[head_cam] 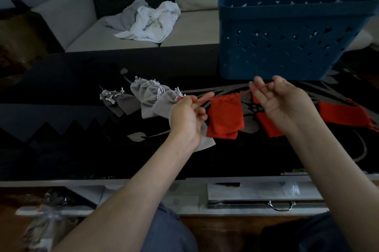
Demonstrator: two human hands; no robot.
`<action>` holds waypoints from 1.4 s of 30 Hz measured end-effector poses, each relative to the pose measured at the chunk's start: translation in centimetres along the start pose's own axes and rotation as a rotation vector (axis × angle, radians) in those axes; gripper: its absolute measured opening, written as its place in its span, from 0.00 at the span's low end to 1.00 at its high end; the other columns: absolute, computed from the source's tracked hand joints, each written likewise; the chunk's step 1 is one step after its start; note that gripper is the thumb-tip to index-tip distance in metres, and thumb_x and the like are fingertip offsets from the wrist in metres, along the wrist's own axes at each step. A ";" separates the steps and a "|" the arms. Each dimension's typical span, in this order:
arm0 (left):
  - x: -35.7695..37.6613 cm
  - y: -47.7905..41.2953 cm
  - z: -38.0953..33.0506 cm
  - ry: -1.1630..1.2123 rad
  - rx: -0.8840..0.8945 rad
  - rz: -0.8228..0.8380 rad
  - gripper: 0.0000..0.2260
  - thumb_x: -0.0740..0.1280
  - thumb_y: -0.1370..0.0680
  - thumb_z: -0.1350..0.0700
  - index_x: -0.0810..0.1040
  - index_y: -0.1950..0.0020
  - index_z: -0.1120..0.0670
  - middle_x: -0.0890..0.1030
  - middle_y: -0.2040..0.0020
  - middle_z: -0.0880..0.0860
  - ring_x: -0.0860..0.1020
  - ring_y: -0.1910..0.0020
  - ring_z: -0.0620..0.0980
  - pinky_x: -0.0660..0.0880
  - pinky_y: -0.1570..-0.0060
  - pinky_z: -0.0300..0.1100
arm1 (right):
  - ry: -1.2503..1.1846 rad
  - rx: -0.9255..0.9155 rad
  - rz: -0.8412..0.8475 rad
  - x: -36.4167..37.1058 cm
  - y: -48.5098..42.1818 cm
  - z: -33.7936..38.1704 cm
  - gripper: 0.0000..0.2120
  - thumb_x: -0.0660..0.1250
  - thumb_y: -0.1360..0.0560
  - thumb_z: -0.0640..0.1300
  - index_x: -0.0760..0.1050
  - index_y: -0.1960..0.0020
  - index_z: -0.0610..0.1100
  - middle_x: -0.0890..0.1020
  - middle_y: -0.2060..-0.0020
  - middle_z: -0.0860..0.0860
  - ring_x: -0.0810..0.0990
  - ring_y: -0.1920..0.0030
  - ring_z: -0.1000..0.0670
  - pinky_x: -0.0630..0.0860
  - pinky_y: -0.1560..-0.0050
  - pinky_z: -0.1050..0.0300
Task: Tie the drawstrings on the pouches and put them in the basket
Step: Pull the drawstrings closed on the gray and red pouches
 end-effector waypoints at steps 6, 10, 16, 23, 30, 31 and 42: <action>0.0 -1.0 -0.2 -0.052 0.034 0.037 0.14 0.51 0.17 0.60 0.65 0.63 0.54 0.66 0.82 0.46 0.59 0.84 0.41 0.55 0.83 0.33 | 0.150 0.021 0.079 0.1 -0.6 0.2 0.15 0.48 0.21 0.32 0.64 0.62 0.44 0.66 0.71 0.52 0.60 0.79 0.56 0.60 0.79 0.65; 0.6 -0.7 -1.2 -0.252 0.159 0.110 0.15 0.51 0.16 0.57 0.66 0.63 0.54 0.62 0.82 0.45 0.58 0.85 0.40 0.54 0.85 0.31 | 0.271 -0.059 0.117 -0.2 -0.6 2.1 0.15 0.49 0.22 0.31 0.63 0.64 0.44 0.68 0.72 0.52 0.61 0.78 0.56 0.61 0.78 0.64; 4.2 2.0 1.6 -0.479 0.019 0.380 0.13 0.52 0.17 0.62 0.73 0.56 0.59 0.64 0.80 0.45 0.61 0.83 0.38 0.56 0.82 0.31 | 0.625 -0.128 0.432 4.0 1.9 1.8 0.02 0.65 0.25 0.40 0.72 0.55 0.45 0.75 0.70 0.54 0.75 0.68 0.57 0.72 0.64 0.66; 7.4 5.4 3.2 -0.857 0.188 0.747 0.11 0.59 0.21 0.68 0.74 0.53 0.52 0.77 0.70 0.40 0.72 0.73 0.34 0.67 0.67 0.29 | 0.986 -0.182 0.575 7.0 4.4 -0.6 0.04 0.68 0.28 0.39 0.76 0.55 0.45 0.77 0.67 0.50 0.71 0.66 0.48 0.69 0.64 0.58; 7.2 5.5 2.9 -0.918 0.212 0.751 0.06 0.62 0.19 0.59 0.77 0.52 0.51 0.77 0.70 0.39 0.74 0.70 0.33 0.67 0.64 0.29 | 1.029 -0.195 0.596 7.3 4.3 -0.9 0.05 0.67 0.26 0.37 0.77 0.55 0.47 0.78 0.66 0.48 0.75 0.61 0.48 0.71 0.57 0.55; 7.1 5.3 2.8 -0.925 0.241 0.715 0.09 0.61 0.19 0.56 0.78 0.55 0.50 0.77 0.71 0.40 0.73 0.71 0.34 0.67 0.64 0.30 | 1.014 -0.195 0.597 7.4 4.2 -1.0 0.05 0.67 0.26 0.37 0.77 0.55 0.47 0.78 0.67 0.50 0.75 0.61 0.49 0.71 0.56 0.58; 5.1 2.3 1.0 -0.546 0.271 0.474 0.19 0.56 0.18 0.50 0.78 0.51 0.63 0.69 0.76 0.47 0.67 0.75 0.46 0.64 0.72 0.37 | 1.148 -0.051 0.387 3.8 2.4 -1.9 0.09 0.60 0.20 0.48 0.77 0.50 0.45 0.81 0.59 0.50 0.78 0.58 0.54 0.75 0.52 0.57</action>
Point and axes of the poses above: each hand's wrist, its own y-axis away from the middle knuckle, its own x-axis out of the palm, z = x × y, the point moved 9 cm from there along -y, towards the middle knuckle
